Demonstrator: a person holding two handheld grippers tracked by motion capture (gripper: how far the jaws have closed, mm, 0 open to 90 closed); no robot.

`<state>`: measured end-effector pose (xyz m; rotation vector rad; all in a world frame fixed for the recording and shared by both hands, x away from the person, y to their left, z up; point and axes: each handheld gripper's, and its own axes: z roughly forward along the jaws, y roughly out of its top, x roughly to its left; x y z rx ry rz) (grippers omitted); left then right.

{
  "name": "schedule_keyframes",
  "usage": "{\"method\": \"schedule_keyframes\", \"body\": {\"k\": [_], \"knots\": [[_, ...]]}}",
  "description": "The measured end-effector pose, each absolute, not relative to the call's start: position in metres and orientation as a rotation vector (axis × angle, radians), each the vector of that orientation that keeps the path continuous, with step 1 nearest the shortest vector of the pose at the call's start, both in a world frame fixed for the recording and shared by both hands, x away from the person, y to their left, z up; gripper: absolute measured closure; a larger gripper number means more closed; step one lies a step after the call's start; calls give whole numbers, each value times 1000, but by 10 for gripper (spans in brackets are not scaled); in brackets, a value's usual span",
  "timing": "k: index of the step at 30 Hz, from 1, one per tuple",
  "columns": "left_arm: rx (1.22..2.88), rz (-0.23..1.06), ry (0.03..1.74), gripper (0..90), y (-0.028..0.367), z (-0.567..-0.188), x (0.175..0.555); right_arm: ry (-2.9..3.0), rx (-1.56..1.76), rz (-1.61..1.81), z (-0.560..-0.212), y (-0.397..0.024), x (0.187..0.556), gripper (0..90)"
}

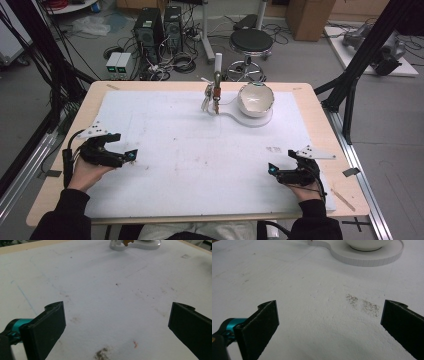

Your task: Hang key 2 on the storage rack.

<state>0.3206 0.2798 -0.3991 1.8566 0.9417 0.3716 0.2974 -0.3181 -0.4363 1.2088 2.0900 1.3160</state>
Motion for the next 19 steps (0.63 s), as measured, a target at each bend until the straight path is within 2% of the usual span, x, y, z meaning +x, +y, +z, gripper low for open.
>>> {"method": "schedule_keyframes", "body": {"k": [9,19], "knots": [[1834,418,954,17,293,-420,295,2096,1199,1300,-437,-316,298,7],[1826,406,991,17,303,-432,292,2121,1173,1240,-437,-304,298,7]]}}
